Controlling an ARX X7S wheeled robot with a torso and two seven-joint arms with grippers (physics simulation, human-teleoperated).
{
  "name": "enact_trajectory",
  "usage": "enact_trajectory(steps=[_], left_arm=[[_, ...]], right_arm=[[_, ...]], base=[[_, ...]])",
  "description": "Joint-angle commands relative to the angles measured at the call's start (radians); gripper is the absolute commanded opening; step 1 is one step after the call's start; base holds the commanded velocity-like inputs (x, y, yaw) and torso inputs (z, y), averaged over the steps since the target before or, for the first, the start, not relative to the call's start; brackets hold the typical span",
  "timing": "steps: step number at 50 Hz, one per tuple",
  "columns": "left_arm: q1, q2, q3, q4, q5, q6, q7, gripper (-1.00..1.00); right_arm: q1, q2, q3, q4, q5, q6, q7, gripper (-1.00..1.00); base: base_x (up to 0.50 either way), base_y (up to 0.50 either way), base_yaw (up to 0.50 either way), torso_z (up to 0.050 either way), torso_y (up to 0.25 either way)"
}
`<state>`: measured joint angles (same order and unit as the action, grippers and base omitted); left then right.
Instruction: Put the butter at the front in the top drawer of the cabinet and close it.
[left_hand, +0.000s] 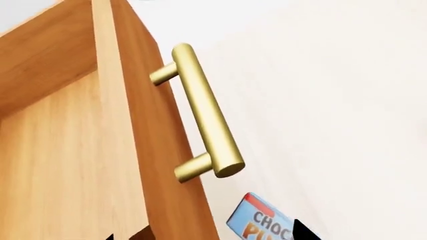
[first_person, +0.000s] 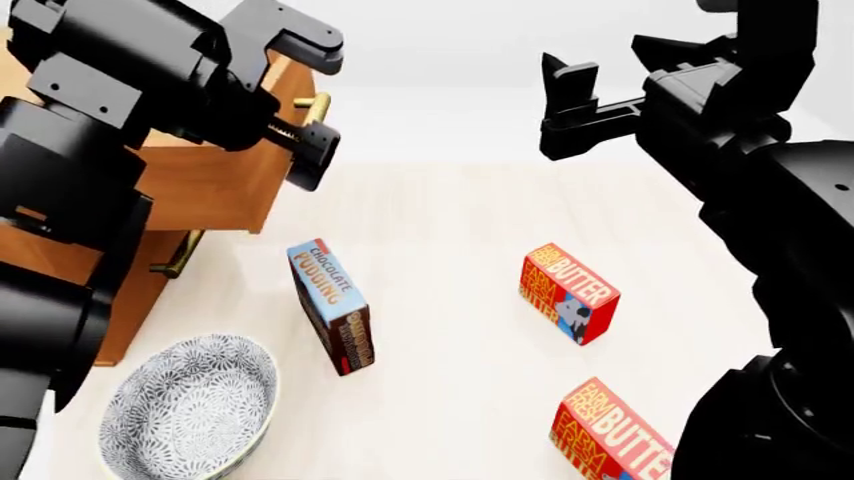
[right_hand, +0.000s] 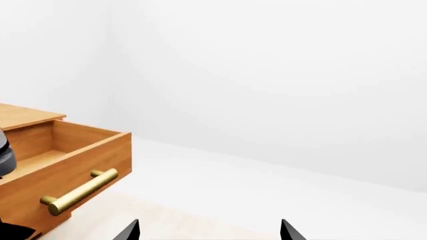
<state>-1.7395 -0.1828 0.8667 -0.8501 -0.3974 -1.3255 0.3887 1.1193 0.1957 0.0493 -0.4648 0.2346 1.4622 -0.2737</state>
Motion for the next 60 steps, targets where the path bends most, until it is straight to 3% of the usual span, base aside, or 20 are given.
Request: enact_trajectory(steps=[1,7,13,17,20,24,34,38,49,60], left_arm=[[-0.034,0.057,-0.245,0.226,-0.23,-0.044,-0.012,1.0],[-0.038,0.027,-0.423,0.416,-0.261,-0.113,-0.19,1.0],[0.009,0.0,-0.599,0.723,-0.294,-0.212,-0.388,1.0],[0.084,-0.045,-0.594,0.924,-0.298,-0.213,-0.474,1.0],[0.163,-0.113,-0.538,1.096,-0.272,-0.135,-0.507,1.0],[0.252,-0.156,-0.556,1.273,-0.244,-0.11,-0.593,1.0],[0.493,-0.169,-0.737,1.626,-0.248,-0.22,-0.801,1.0],[0.617,-0.213,-0.765,1.707,-0.227,-0.162,-0.836,1.0],[0.901,-0.308,-0.834,1.791,-0.224,0.001,-0.79,1.0],[0.963,-0.355,-0.823,1.77,-0.187,0.102,-0.772,1.0]], right_arm=[[0.002,0.001,0.0,-0.002,0.008,0.001,0.003,1.0],[0.004,0.003,0.003,-0.012,0.013,0.012,0.006,1.0],[0.006,0.004,0.003,-0.011,0.016,0.01,0.01,1.0],[0.003,0.001,0.008,-0.016,0.019,0.011,0.013,1.0],[-0.002,0.001,0.016,-0.024,0.022,0.016,0.016,1.0],[-0.003,0.004,0.024,-0.041,0.025,0.031,0.02,1.0],[-0.005,0.003,0.052,-0.118,0.053,0.095,0.027,1.0],[-0.013,0.015,0.055,-0.137,0.085,0.106,0.046,1.0],[-0.033,0.105,0.084,-0.171,0.37,0.107,0.252,1.0],[0.012,0.335,0.076,-0.096,1.031,0.105,0.687,1.0]], base=[[0.0,0.0,-0.01,0.0,0.0],[0.0,0.0,-0.01,0.0,0.002],[0.0,0.0,-0.01,0.0,0.003],[0.0,0.0,0.0,0.0,0.0],[0.0,0.0,0.0,0.0,0.0],[0.0,0.0,0.0,0.0,0.0],[0.0,0.0,0.0,0.0,0.0],[0.0,0.0,0.0,0.0,0.0],[0.0,0.0,0.0,0.0,0.0],[0.0,0.0,0.0,0.0,0.0]])
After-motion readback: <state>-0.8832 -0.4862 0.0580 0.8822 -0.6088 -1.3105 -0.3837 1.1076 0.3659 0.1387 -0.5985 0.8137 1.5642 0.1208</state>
